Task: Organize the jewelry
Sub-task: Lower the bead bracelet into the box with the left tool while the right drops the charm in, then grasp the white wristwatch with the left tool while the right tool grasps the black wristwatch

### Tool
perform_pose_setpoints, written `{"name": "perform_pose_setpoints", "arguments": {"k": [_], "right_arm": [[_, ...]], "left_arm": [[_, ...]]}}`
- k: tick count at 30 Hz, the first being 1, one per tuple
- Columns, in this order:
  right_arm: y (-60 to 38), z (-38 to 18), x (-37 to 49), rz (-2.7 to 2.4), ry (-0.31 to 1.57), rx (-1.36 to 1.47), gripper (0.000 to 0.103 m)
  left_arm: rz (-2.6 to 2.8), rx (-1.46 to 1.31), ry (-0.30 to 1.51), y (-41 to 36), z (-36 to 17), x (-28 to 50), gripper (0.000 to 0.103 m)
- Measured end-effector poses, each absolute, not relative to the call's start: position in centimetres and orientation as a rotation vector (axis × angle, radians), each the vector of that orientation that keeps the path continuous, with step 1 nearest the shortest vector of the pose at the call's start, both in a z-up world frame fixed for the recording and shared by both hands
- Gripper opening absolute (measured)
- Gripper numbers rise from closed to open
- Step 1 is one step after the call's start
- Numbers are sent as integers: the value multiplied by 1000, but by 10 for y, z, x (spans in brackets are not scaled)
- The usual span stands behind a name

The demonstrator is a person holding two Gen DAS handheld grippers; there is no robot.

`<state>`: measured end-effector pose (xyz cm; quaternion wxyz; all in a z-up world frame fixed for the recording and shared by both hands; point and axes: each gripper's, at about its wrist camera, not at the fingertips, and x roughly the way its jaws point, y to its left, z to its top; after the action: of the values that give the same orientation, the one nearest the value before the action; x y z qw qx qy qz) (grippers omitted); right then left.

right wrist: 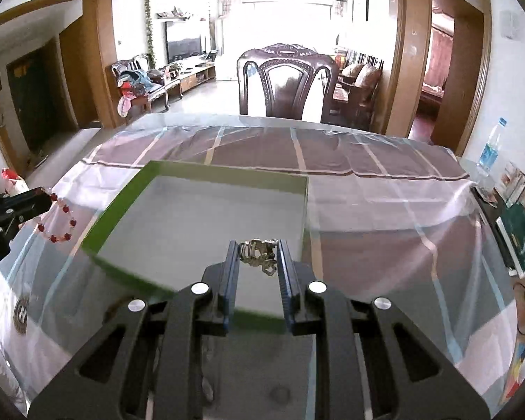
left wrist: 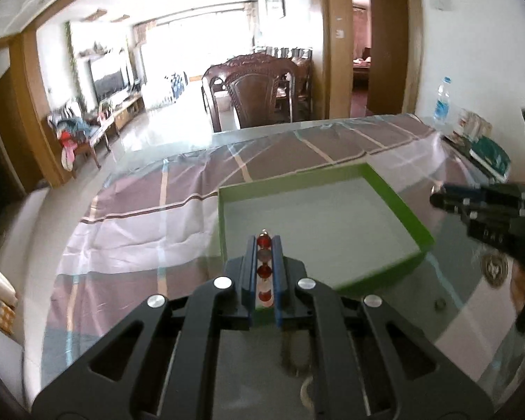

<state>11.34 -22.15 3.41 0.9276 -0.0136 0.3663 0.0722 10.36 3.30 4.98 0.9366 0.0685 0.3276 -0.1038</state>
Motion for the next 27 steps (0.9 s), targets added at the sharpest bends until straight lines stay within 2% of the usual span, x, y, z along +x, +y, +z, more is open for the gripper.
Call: {"name": "perform_pose_setpoints", "arguments": {"k": [5,9,10,11,12,13,15,17,19,24,27], "right_arm": [[-215,-12,158,126,891,19,22],[-211,-34,164,106,925,28,22],[-212,-35,164,100,925,32,24],[-213,-35,163,100,928,37,32],[-214,-33,161,107,927,47,36],[-216,-30,157,111,918,58,43],[-218,-22,144,109,900,57,47],[-221,-14,127,132,881,53,54],[-224,-11,111,154,875,57,63],[-218,-27,66,205,882,-29,65],[-214,-40,45,201,880,-97,65]], "left_arm": [[-195,79,753,33,21,155,8],[-178,50,806,32,-4,175,9],[-174,46,805,33,-6,176,14],[-167,43,806,34,-9,177,22],[-163,51,809,34,-11,177,37],[-160,63,809,34,-12,176,40],[-156,75,815,35,-13,172,41],[-166,74,839,38,-14,159,49],[-163,79,858,43,-16,139,63],[-192,177,864,41,-35,71,72],[-224,231,882,35,-55,36,73]]}}
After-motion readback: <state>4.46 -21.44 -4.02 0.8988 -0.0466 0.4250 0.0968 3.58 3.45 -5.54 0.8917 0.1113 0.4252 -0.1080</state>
